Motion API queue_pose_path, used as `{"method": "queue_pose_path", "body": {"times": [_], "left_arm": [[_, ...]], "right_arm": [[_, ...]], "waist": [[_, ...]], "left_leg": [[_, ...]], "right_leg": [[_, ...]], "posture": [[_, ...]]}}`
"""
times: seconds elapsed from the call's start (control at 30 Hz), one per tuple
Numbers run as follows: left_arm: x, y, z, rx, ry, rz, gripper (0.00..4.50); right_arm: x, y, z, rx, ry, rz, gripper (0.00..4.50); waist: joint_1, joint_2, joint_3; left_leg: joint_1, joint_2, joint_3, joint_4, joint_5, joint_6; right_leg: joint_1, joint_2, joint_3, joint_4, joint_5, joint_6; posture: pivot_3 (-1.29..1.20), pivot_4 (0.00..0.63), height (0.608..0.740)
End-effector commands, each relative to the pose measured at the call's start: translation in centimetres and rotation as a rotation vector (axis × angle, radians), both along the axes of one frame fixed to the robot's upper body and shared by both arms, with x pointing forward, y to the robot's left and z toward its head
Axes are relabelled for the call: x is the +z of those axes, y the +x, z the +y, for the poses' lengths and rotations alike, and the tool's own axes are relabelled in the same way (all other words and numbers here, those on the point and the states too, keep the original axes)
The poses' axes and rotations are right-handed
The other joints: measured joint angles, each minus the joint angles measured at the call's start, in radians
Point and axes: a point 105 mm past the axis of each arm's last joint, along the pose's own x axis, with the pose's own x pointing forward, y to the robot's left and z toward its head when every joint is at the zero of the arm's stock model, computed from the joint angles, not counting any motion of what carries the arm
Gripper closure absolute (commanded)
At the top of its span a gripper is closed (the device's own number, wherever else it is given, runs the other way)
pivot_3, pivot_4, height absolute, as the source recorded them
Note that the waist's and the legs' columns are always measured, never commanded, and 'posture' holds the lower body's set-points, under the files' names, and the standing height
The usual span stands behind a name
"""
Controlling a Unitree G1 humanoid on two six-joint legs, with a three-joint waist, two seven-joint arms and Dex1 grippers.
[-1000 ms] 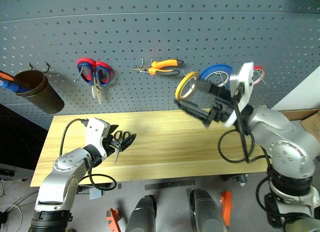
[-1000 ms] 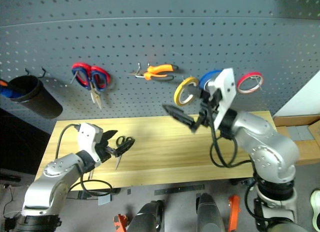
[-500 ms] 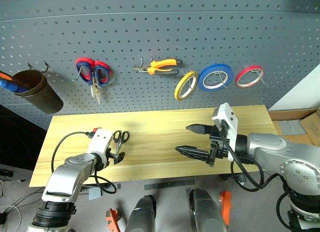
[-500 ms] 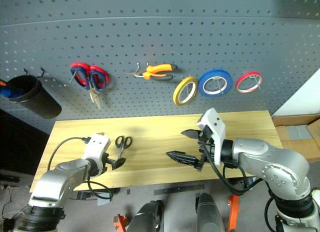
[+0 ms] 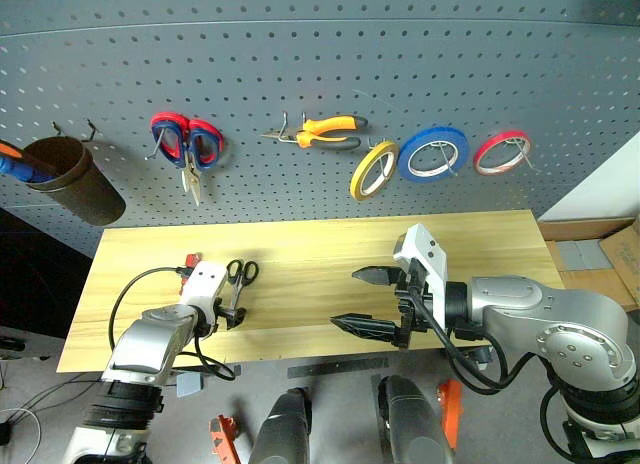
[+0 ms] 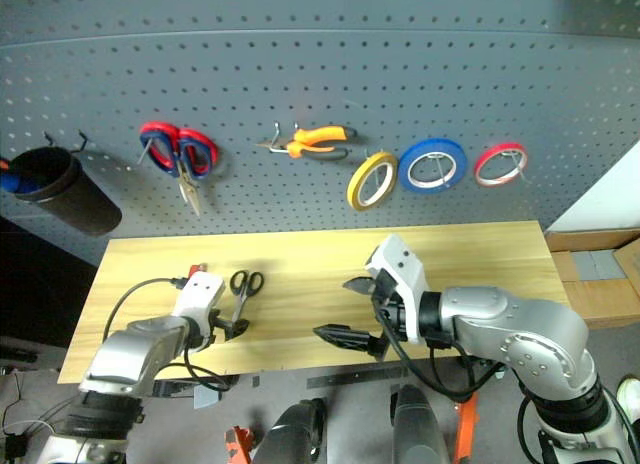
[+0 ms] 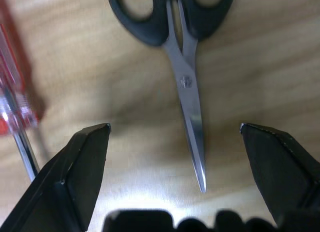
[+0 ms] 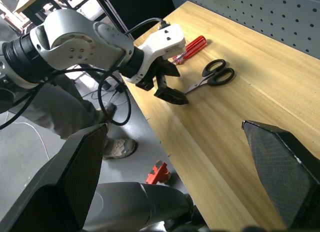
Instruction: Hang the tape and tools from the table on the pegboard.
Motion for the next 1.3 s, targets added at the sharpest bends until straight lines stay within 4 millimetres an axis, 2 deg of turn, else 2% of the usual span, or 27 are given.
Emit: {"method": "queue_pose_path", "body": {"times": [0.03, 0.23, 0.33, 0.67, 0.9, 1.07, 1.17, 1.27, 1.3], "left_arm": [[-0.2, 0.9, -0.1, -0.017, 0.032, -0.021, 0.0], [-1.0, 1.1, -0.5, -0.039, 0.031, -0.006, 0.0], [-1.3, 0.9, -0.2, -0.039, 0.039, 0.001, 0.89], [-1.6, 0.0, 1.8, 0.001, 0.068, -0.005, 4.32], [-0.9, 0.1, 2.4, 0.009, 0.063, -0.077, 4.37], [0.7, 0.2, 1.9, 0.006, -0.005, -0.197, 4.37], [2.1, 0.0, 1.7, -0.017, -0.031, -0.279, 4.37], [4.2, -0.3, 1.1, -0.068, -0.053, -0.415, 4.37], [5.5, -0.4, 0.9, -0.072, -0.079, -0.493, 4.37]], "right_arm": [[0.8, -0.8, 0.5, 0.044, 0.019, -0.044, 0.03], [0.6, -0.8, 0.5, 0.051, 0.012, -0.042, 0.03], [0.7, -0.8, 0.5, 0.054, 0.008, -0.046, 0.0], [0.8, -0.1, 0.1, 0.026, -0.008, -0.063, 0.0], [0.7, 0.3, 0.0, 0.003, -0.015, -0.065, 0.0], [1.3, 0.8, -0.3, -0.015, -0.018, -0.133, 0.0], [2.1, 1.1, -0.3, -0.022, 0.004, -0.209, 0.0], [3.2, 1.4, -0.1, 0.001, 0.04, -0.309, 0.0], [3.7, 1.6, -0.2, 0.005, 0.048, -0.362, 0.0]], "waist": [[0.0, 0.0, 0.0], [-0.001, 0.0, 0.0], [-0.001, 0.0, 0.0], [-0.004, 0.0, 0.0], [-0.003, 0.001, 0.0], [-0.003, 0.0, 0.001], [-0.001, 0.0, 0.001], [-0.002, 0.0, 0.002], [0.0, 0.0, 0.002]], "left_leg": [[0.0, 0.0, 0.0, 0.0, 0.0, 0.0], [0.0, 0.0, 0.0, 0.0, 0.0, 0.0], [0.0, 0.0, 0.0, 0.0, 0.0, 0.0], [0.003, 0.0, 0.001, 0.0, 0.0, 0.0], [0.003, 0.0, 0.001, 0.0, 0.0, 0.0], [0.002, 0.0, 0.0, -0.001, 0.0, 0.0], [0.0, 0.0, 0.0, 0.0, 0.0, 0.0], [-0.001, 0.001, 0.0, -0.001, 0.0, 0.0], [-0.001, 0.001, 0.0, -0.001, 0.0, -0.001]], "right_leg": [[0.0, 0.0, 0.0, 0.0, 0.0, 0.0], [0.0, 0.0, 0.0, 0.0, 0.0, 0.0], [0.0, 0.0, 0.0, 0.0, 0.0, 0.0], [0.002, 0.0, 0.001, 0.001, 0.0, 0.0], [0.002, 0.0, 0.001, 0.0, 0.0, 0.0], [0.001, 0.0, 0.001, -0.001, 0.0, 0.0], [0.0, 0.0, 0.0, -0.001, 0.0, 0.0], [0.0, -0.001, 0.0, -0.002, 0.0, 0.0], [0.0, -0.001, 0.0, -0.003, 0.0, 0.0]], "posture": [[-0.12, 0.325, 0.74], [-0.13, 0.328, 0.74], [-0.13, 0.327, 0.74], [-0.13, 0.324, 0.74], [-0.13, 0.324, 0.74], [-0.13, 0.319, 0.74], [-0.13, 0.317, 0.74], [-0.13, 0.31, 0.74], [-0.12, 0.305, 0.74]]}}
